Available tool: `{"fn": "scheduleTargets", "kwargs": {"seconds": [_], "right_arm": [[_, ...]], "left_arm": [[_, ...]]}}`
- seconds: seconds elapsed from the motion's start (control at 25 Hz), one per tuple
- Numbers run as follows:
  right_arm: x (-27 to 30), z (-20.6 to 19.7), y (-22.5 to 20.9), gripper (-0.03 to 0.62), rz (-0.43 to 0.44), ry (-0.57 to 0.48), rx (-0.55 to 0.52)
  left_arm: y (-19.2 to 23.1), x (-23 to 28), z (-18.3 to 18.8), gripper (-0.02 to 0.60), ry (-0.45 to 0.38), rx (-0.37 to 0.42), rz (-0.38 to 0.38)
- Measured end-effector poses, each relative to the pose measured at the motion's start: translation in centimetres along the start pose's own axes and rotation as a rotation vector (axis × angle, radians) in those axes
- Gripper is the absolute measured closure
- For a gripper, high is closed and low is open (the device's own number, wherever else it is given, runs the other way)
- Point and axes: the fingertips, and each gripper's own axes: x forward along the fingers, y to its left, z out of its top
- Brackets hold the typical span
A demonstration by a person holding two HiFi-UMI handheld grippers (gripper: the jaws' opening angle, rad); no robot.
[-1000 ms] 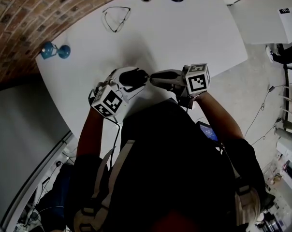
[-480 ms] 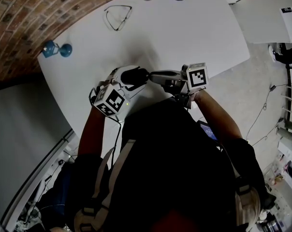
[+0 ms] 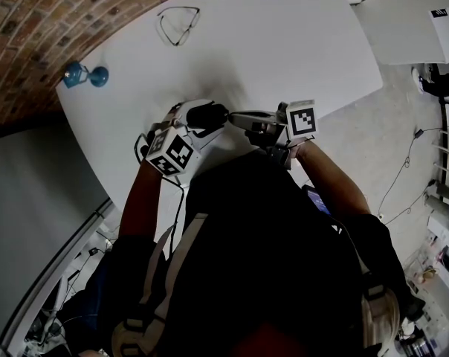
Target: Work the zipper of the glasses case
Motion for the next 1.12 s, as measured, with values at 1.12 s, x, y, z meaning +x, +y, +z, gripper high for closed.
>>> {"fn": "scheduleTargets", "kwargs": {"seconds": [1.12], "right_arm": [[-2.2,-1.0,-1.9,0.586,-0.204,0.225,-0.190]], "left_arm": [[-1.7,-0.3,0.9,0.313,0.024,0.095,-0.040]]}}
